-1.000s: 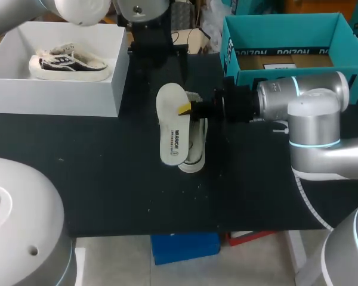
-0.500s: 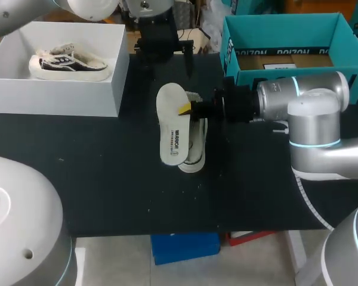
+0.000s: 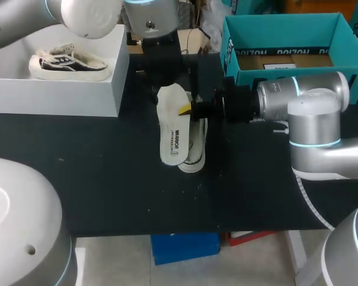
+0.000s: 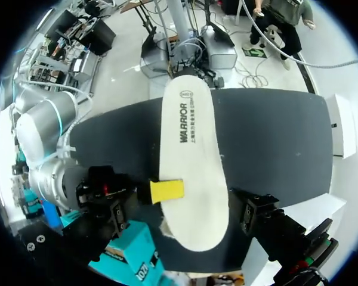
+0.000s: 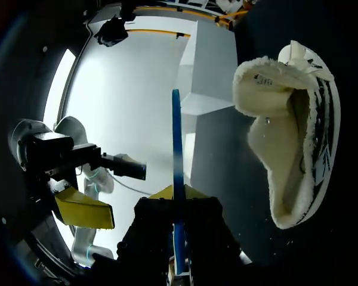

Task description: Take the shoe out of the shoebox, open the shoe tongue, remove and reinsert the insole, then place the shoe into the shoebox

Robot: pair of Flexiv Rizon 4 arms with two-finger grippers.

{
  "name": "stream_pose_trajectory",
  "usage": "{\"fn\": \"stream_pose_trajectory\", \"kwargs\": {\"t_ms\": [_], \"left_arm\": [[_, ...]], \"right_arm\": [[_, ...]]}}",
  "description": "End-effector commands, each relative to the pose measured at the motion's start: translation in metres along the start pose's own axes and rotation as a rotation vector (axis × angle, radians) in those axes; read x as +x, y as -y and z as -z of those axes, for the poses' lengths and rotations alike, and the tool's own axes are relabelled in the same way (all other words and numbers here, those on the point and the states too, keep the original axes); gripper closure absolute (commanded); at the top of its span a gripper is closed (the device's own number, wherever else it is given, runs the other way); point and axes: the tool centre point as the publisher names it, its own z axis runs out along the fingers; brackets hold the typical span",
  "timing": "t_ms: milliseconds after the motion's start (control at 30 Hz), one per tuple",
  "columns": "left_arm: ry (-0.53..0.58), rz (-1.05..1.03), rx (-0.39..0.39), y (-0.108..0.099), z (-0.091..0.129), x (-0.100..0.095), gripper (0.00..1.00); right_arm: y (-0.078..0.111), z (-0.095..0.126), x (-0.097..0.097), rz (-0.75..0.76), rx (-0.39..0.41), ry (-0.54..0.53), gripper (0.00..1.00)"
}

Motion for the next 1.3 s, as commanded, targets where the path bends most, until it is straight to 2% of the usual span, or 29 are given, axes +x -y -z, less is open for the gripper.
{"fn": "stream_pose_trajectory", "kwargs": {"t_ms": [33,233,367,467,567,667,733,767,833,900,967,1000,1300], "left_arm": [[0.03,0.012,-0.043,0.039,-0.01,0.008,0.0],[0.045,0.026,-0.047,0.073,-0.015,0.009,0.0],[0.081,0.016,-0.073,0.087,-0.015,0.01,0.0],[0.186,-0.008,-0.104,0.093,-0.012,0.011,0.0],[0.325,-0.033,-0.138,0.096,-0.009,0.013,0.0],[0.527,-0.075,-0.176,0.1,-0.005,0.016,0.0],[0.681,-0.1,-0.18,0.102,-0.005,0.019,0.0],[0.801,-0.12,-0.177,0.103,-0.005,0.022,0.0],[0.917,-0.149,-0.176,0.105,-0.005,0.024,0.0],[1.147,-0.192,-0.17,0.107,-0.002,0.027,0.0],[1.272,-0.214,-0.159,0.108,-0.002,0.029,0.0],[1.303,-0.237,-0.141,0.107,-0.002,0.03,0.0],[1.303,-0.237,-0.141,0.107,-0.002,0.03,0.0]], "right_arm": [[0.0,-0.002,0.0,0.0,-0.003,0.001,1.0],[0.0,-0.002,0.0,0.0,-0.003,0.001,1.0],[0.0,-0.002,0.0,0.0,-0.003,0.001,1.0],[0.0,-0.002,0.0,0.0,-0.003,0.001,1.0],[0.0,-0.002,0.0,0.0,-0.003,0.001,1.0],[0.0,-0.002,0.0,0.0,-0.003,0.001,1.0],[0.0,-0.002,0.0,0.0,-0.003,0.001,1.0],[0.0,-0.002,0.0,0.0,-0.003,0.001,1.0],[0.0,-0.002,0.0,0.0,-0.003,0.001,1.0],[0.0,-0.002,0.0,0.0,-0.003,0.001,1.0],[0.0,-0.002,0.0,0.0,-0.003,0.001,1.0],[0.0,-0.002,0.0,0.0,-0.003,0.001,1.0],[0.0,-0.002,0.0,0.0,-0.003,0.001,1.0]]}}
